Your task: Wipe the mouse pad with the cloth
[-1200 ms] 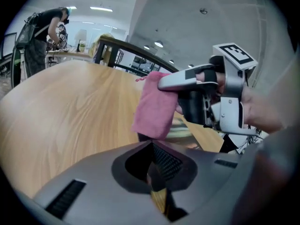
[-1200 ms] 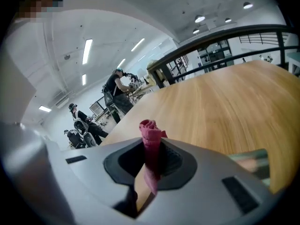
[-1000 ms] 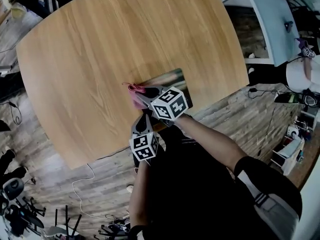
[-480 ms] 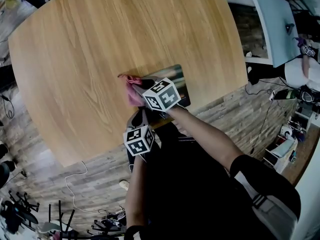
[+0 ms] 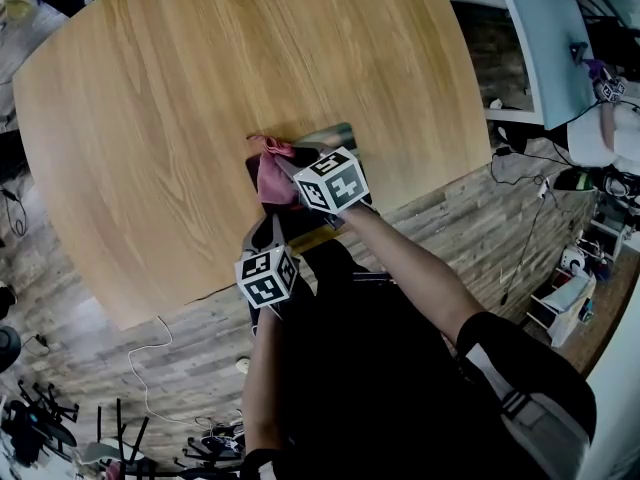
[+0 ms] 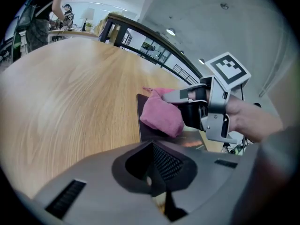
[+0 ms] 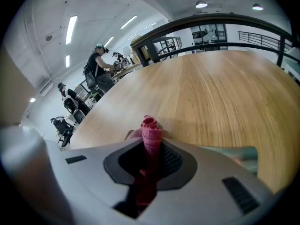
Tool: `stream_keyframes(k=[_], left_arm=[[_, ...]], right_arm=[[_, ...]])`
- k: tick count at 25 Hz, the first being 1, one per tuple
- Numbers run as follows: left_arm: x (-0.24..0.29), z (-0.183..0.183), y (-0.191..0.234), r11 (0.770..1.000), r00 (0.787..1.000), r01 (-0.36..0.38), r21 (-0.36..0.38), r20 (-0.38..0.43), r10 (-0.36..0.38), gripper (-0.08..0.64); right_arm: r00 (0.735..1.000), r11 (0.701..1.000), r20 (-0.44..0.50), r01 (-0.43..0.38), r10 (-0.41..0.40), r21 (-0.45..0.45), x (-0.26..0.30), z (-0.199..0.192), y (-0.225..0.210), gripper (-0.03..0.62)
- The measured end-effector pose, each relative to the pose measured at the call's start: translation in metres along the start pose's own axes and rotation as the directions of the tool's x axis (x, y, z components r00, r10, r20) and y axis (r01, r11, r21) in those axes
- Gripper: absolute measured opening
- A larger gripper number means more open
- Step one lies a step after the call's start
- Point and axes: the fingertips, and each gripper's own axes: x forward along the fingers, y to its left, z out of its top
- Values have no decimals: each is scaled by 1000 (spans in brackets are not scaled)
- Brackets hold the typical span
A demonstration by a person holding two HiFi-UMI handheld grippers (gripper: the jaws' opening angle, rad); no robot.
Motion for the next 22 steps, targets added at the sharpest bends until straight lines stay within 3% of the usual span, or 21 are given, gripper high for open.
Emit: stream_keyframes(k=[11,22], left_arm=[[2,3,3,1000,1000,-16,-3,2,16,23],[3,5,5,1000,1000,-19,3,0,19,23]], right_arm=[[990,988,31,136,-139,78,-47,-11,-86,64],[957,951,28,285,-290,118,-90,-24,-155,63]])
